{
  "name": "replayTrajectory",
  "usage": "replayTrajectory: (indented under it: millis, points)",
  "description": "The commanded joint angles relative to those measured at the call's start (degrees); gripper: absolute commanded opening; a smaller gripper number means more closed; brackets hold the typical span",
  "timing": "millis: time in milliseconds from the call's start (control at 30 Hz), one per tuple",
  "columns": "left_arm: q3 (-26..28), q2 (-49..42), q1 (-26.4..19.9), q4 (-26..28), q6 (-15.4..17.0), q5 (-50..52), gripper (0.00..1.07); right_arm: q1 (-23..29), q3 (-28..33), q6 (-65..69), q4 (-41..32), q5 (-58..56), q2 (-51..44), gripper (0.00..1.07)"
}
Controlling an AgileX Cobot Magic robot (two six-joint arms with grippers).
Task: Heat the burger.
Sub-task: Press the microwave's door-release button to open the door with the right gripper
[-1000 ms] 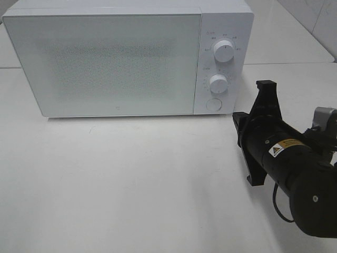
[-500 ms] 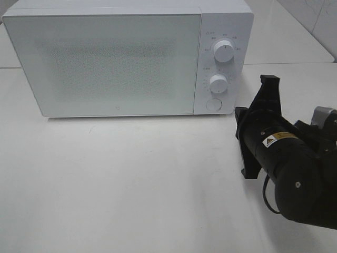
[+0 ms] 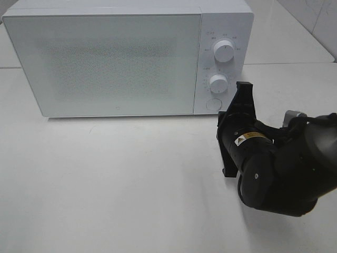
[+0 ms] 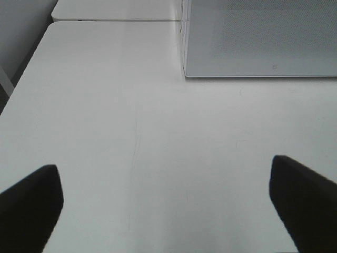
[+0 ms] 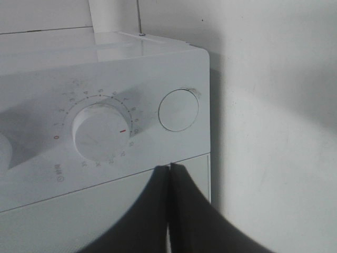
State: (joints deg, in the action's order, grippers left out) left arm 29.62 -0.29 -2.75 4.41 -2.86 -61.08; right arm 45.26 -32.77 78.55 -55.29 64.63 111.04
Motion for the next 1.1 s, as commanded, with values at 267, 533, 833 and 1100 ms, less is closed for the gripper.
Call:
replayTrajectory:
  millis: [267,533,833,1100]
  points:
    - [-0.1,-1.1,-0.1,0.1,0.3,-0.2,1.0,-3.4,-5.3,-1.1,3.4,-3.1,3.7,0.0]
    - [-0.1,-1.1,-0.1,0.1,0.3,-0.2,1.0,-6.8,-9.2,-2.1,6.2,-5.4,6.7,0.0]
    - [-0.1,-1.1,-0.1,0.1,0.3,-0.2,1.0,-8.8,-12.0,-3.3,8.0,-7.3,8.3,0.0]
    - [-0.1,-1.1,-0.1,0.1,0.3,-0.2,1.0,-10.5,-14.4,-4.8,8.4,-9.2,9.4,0.0]
